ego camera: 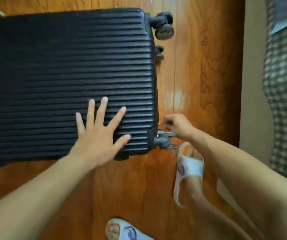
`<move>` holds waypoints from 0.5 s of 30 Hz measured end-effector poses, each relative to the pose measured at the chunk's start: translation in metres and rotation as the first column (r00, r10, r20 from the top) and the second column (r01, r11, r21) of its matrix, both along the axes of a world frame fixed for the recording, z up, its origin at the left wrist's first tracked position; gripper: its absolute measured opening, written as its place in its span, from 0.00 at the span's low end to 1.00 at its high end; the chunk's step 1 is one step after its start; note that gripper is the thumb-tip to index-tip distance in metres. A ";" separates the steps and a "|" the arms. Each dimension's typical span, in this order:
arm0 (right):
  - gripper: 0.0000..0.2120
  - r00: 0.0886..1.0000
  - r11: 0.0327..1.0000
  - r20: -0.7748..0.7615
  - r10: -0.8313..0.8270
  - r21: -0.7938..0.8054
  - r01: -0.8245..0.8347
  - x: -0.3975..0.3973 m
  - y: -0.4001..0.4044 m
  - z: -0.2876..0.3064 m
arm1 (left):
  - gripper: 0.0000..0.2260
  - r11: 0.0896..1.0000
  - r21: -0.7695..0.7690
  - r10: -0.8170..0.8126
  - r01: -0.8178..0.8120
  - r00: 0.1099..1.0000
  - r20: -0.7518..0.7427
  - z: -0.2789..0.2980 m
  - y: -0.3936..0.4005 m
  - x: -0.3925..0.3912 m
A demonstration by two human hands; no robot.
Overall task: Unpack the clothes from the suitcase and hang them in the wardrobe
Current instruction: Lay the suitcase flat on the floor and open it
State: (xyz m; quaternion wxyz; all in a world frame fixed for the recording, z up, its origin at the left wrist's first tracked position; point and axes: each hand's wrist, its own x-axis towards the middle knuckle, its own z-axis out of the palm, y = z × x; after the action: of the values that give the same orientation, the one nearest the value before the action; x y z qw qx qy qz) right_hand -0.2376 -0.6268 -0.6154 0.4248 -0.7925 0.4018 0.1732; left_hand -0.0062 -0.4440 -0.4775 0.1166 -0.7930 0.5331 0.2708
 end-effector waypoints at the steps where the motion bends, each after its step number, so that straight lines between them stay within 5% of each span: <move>1: 0.14 0.995 0.992 0.009 -0.102 0.072 0.101 -0.004 0.005 0.002 | 0.33 0.998 0.000 -0.064 0.064 0.997 0.052 -0.010 0.031 -0.005; 3: 0.03 0.984 0.972 0.035 -0.174 0.164 0.166 -0.011 0.008 -0.004 | 0.34 0.992 -0.023 -0.119 0.123 0.986 0.115 -0.028 0.061 -0.007; 5: 0.04 0.969 0.956 0.075 -0.236 0.194 0.218 -0.010 0.010 -0.012 | 0.34 0.991 -0.068 -0.106 0.117 0.983 0.149 -0.041 0.066 -0.007; 12: 0.09 0.944 0.957 0.308 -0.117 -0.218 0.190 -0.019 0.049 -0.049 | 0.44 0.940 -0.289 -0.097 0.179 0.957 0.275 -0.061 0.069 -0.011; 15: 0.15 0.975 0.941 0.221 -0.016 -0.326 0.089 -0.037 0.069 -0.054 | 0.45 0.920 -0.324 -0.103 0.218 0.935 0.338 -0.066 0.070 -0.013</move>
State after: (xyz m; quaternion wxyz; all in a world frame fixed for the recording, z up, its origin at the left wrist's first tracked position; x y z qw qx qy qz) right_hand -0.2746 -0.5581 -0.6695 0.3301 -0.8558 0.3982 0.0043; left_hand -0.0193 -0.3737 -0.5433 0.0764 -0.7868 0.6118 0.0291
